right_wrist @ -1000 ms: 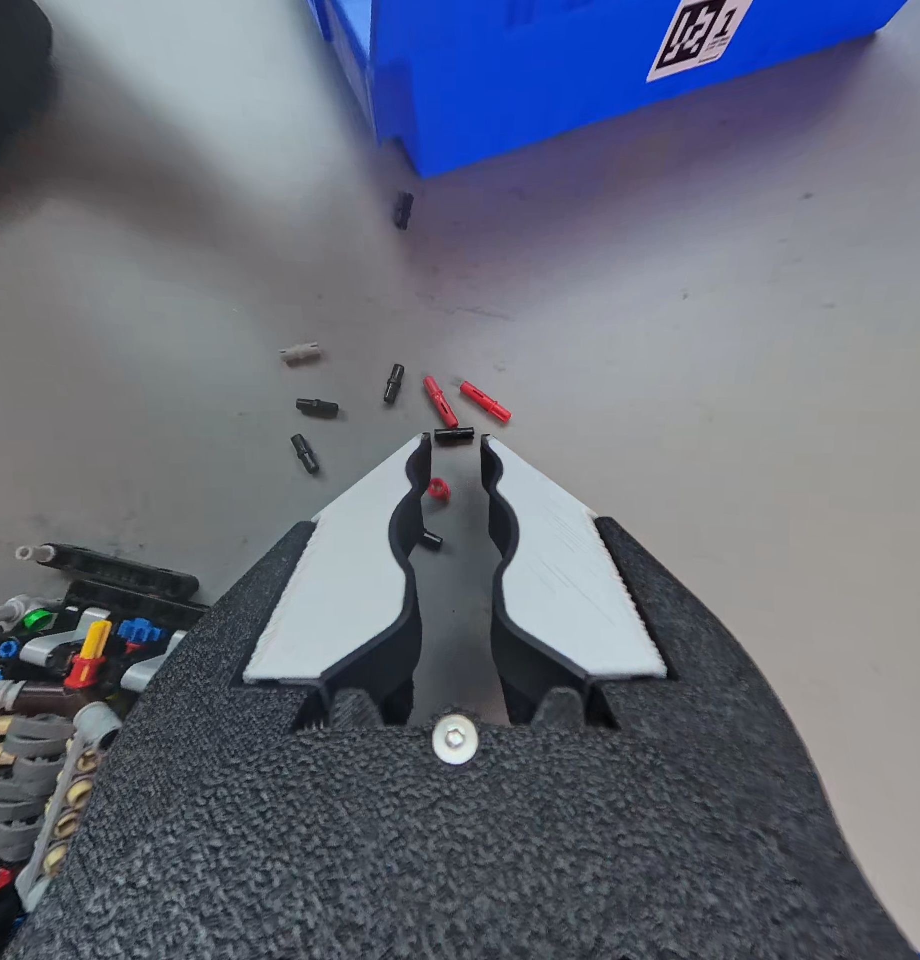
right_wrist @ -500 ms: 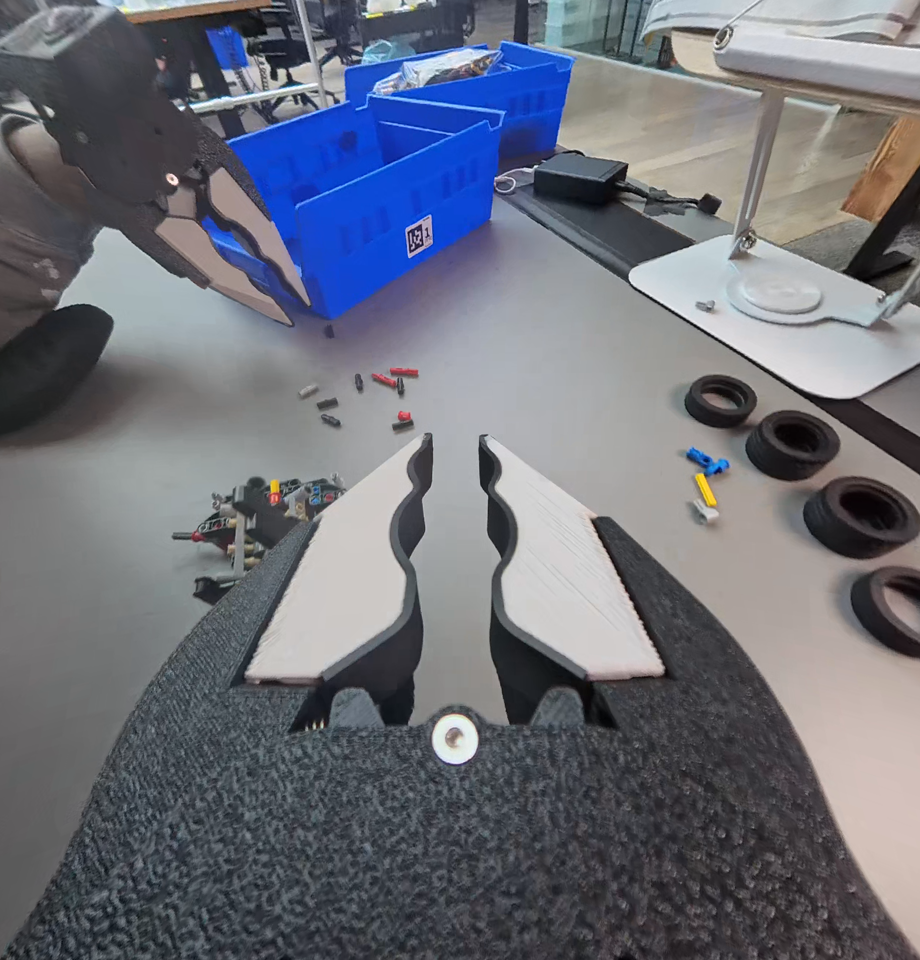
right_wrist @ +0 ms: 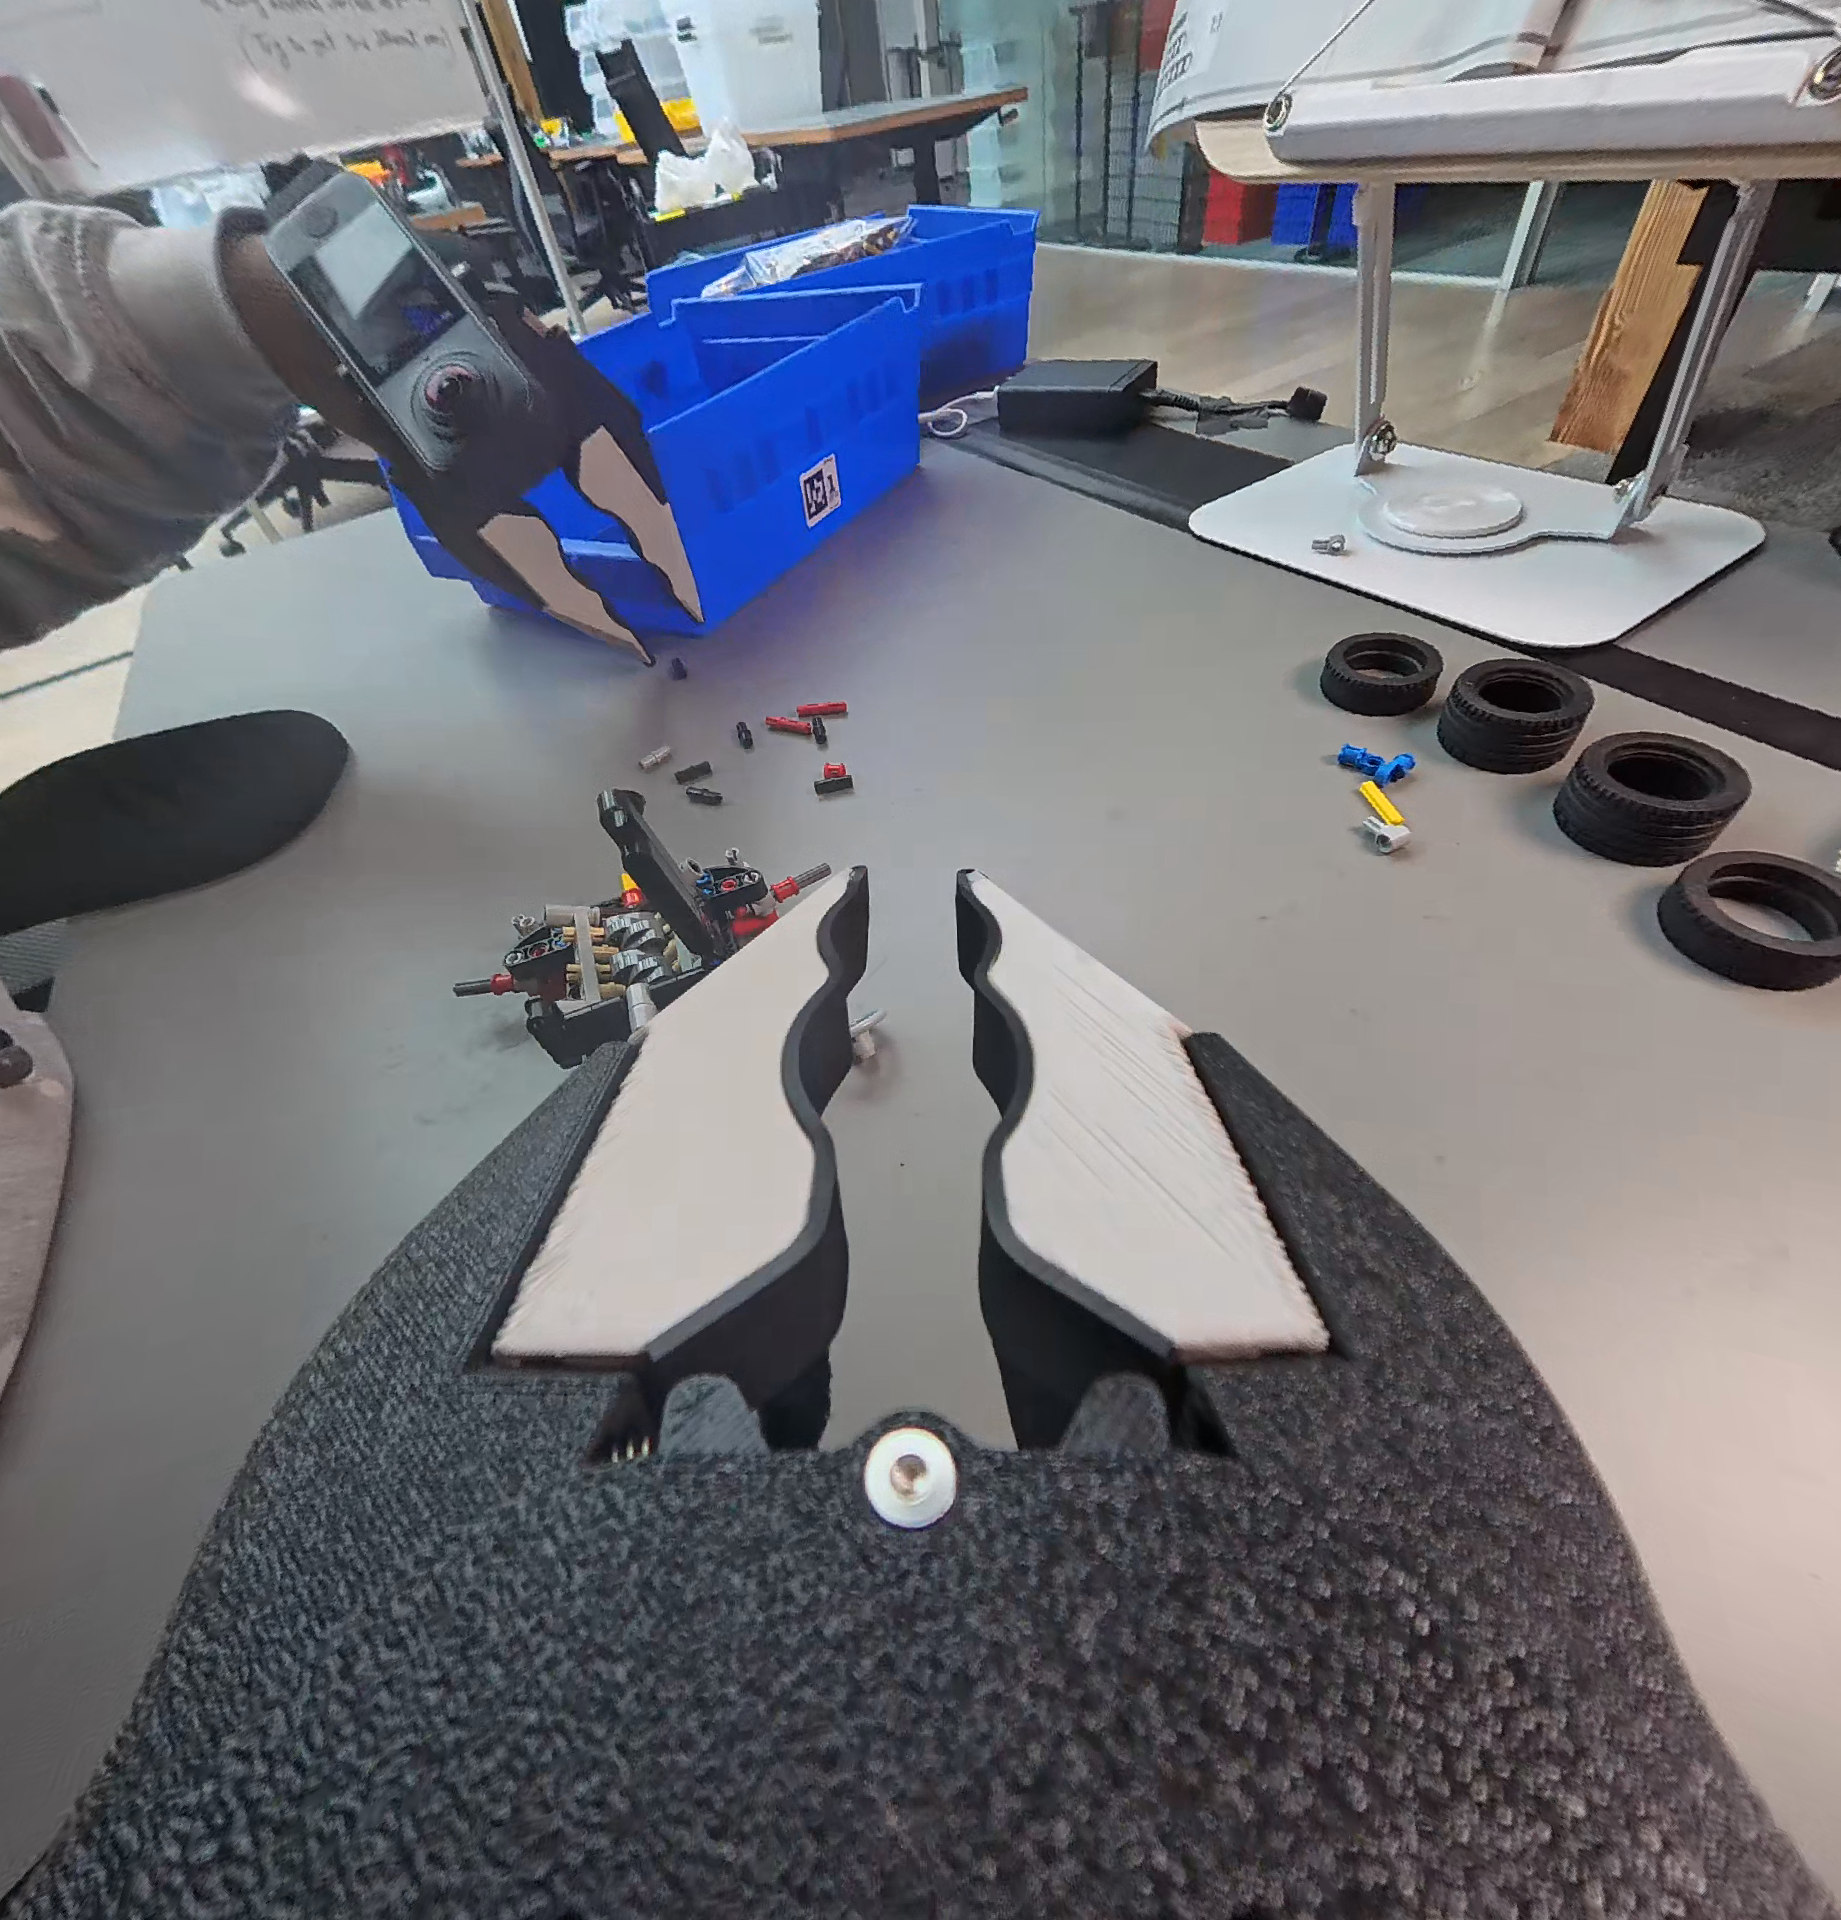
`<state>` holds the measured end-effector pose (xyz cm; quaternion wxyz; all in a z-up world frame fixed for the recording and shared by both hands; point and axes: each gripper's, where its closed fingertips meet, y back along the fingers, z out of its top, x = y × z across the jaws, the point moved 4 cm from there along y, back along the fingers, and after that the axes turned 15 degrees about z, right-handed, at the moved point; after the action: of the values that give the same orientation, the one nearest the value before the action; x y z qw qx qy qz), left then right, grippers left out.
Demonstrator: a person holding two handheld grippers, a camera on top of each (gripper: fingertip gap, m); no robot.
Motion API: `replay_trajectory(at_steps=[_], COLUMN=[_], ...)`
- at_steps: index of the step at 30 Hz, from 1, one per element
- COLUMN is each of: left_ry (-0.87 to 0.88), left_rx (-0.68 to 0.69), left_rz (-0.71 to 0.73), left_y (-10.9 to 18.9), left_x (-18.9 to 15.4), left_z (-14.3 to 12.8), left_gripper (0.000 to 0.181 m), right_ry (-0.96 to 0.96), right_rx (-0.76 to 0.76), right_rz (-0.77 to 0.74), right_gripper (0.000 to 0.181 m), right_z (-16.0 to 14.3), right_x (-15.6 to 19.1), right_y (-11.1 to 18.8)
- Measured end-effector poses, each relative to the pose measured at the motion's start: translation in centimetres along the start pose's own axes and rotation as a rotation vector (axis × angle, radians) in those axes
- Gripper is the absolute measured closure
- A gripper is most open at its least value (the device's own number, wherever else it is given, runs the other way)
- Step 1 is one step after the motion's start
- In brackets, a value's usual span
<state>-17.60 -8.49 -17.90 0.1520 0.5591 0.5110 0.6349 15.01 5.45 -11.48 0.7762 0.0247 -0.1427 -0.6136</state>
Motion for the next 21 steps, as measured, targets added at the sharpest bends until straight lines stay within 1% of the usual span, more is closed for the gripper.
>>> replay_trajectory(at_steps=[1, 4, 7, 9, 11, 13, 21], left_ry=[-0.018, -0.039, -0.038, -0.027, -0.027, -0.024, -0.035], left_rx=[-0.005, 0.003, 0.019, 0.038, 0.048, 0.05, 0.044], left_rz=[-0.019, -0.063, -0.101, -0.11, -0.119, -0.126, -0.181], left_y=[-0.14, -0.35, -0.53, -0.62, -0.73, -0.76, -0.69], left_x=[-0.19, -0.37, -0.43, -0.24, -0.18, -0.14, -0.49], left_z=[0.21, 0.51, 0.6, 0.53, 0.53, 0.56, 0.63], left_gripper=[0.152, 0.152, 0.159, 0.164, 0.164, 0.165, 0.177], right_ry=[-0.004, -0.003, 0.001, 0.003, 0.004, 0.001, -0.003], right_rx=[-0.005, -0.007, -0.011, -0.011, -0.009, -0.007, 0.016], right_rz=[0.004, 0.016, 0.027, 0.032, 0.035, 0.038, 0.059], right_gripper=[0.165, 0.165, 0.165, 0.165, 0.165, 0.165, 0.165], right_z=[-0.06, -0.12, -0.12, -0.21, -0.32, -0.44, -0.87], right_x=[-0.04, -0.04, 0.07, 0.15, 0.19, 0.2, 0.34], right_y=[0.03, 0.08, 0.11, 0.18, 0.28, 0.38, 0.14])
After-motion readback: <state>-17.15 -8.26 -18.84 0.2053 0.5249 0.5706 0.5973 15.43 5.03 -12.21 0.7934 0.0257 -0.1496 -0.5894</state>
